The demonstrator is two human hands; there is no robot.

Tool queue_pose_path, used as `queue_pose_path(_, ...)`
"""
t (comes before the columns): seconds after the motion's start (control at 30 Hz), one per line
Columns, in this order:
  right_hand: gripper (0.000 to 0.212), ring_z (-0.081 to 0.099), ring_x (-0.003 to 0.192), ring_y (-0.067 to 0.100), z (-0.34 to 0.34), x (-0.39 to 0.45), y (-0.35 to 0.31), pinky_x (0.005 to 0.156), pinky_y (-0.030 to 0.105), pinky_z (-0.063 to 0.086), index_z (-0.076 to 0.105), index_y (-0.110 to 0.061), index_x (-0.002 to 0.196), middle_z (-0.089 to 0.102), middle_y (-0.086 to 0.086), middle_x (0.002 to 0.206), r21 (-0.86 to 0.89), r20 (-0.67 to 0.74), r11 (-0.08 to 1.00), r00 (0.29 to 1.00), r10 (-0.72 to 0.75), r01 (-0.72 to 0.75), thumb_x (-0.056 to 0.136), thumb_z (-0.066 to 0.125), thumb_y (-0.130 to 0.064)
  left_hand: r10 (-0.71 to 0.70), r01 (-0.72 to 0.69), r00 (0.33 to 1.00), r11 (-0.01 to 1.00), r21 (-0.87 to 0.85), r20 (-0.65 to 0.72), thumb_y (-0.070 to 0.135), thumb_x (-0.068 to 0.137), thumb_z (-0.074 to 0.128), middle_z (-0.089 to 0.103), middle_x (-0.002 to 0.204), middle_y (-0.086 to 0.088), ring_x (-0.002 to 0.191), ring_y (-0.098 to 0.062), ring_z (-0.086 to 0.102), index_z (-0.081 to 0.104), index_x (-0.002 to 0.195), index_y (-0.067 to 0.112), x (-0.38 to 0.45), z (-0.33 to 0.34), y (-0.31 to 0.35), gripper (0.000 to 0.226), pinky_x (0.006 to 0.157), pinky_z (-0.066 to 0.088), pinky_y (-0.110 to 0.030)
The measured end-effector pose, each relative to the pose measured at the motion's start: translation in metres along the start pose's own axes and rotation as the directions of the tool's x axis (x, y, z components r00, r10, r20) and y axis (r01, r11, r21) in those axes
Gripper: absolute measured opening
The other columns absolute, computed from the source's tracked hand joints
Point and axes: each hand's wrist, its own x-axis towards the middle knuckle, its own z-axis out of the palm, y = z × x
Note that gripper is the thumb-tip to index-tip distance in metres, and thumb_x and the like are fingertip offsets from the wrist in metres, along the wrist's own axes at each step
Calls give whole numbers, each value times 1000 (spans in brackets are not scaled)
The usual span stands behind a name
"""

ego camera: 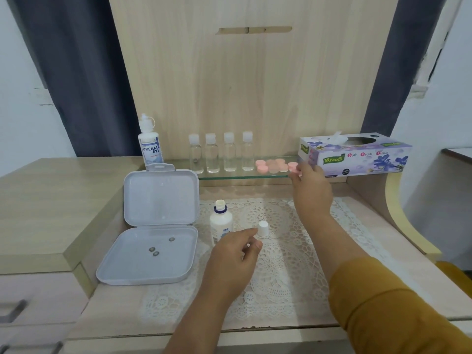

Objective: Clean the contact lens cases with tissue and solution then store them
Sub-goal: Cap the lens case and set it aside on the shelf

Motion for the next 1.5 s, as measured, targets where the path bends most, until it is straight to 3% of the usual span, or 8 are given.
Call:
queue_pose_path(0.23, 36, 62, 85, 37, 5, -1, -2, 60, 33, 37, 51, -11, 133, 48, 17, 124, -145, 51, 988, 998, -47, 54, 102, 40, -26, 0, 0, 1000, 1000, -10, -5, 26, 94, 58, 61, 95, 20, 92, 8, 54, 61, 125, 28, 0, 0, 0, 31, 82, 45, -13)
queue_pose_path(0.43, 41, 61, 96, 32, 3, 1, -11, 57, 32, 36, 41, -13, 141, 44, 8, 137, -180, 83, 976, 991, -109, 122, 100, 40, -13, -7, 7, 1000, 1000, -18, -5, 26, 93, 58, 61, 94, 21, 91, 8, 54, 62, 124, 28, 0, 0, 1, 31, 81, 44, -12)
queue_pose_path(0.67, 48, 59, 102, 36, 5, 10, -11, 66, 36, 39, 35, -21, 143, 35, 6, 144, -194, 285, 967, 953, -108, 167, 96, 34, -9, -14, 14, 1000, 1000, -14, -5, 25, 93, 58, 61, 93, 21, 87, 5, 55, 62, 124, 27, 0, -1, 1, 31, 81, 46, -16)
queue_pose_path(0.87, 51, 60, 101, 34, 5, 6, -8, 64, 34, 40, 34, -22, 145, 30, 4, 150, -193, 279, 967, 954, -111, 169, 96, 36, -9, -14, 14, 1000, 1000, -14, -9, 23, 93, 59, 61, 90, 19, 85, 1, 57, 63, 123, 26, 0, 0, 2, 30, 83, 48, -22)
queue_pose_path(1.5, 53, 56, 112, 30, -5, -2, -7, 67, 34, 41, 33, -17, 145, 28, 0, 155, -131, 242, 983, 966, -93, 128, 93, 38, -6, -16, 16, 1000, 1000, -5, -9, 26, 93, 58, 61, 92, 20, 89, 1, 57, 62, 124, 27, 0, -1, 2, 31, 84, 48, -21)
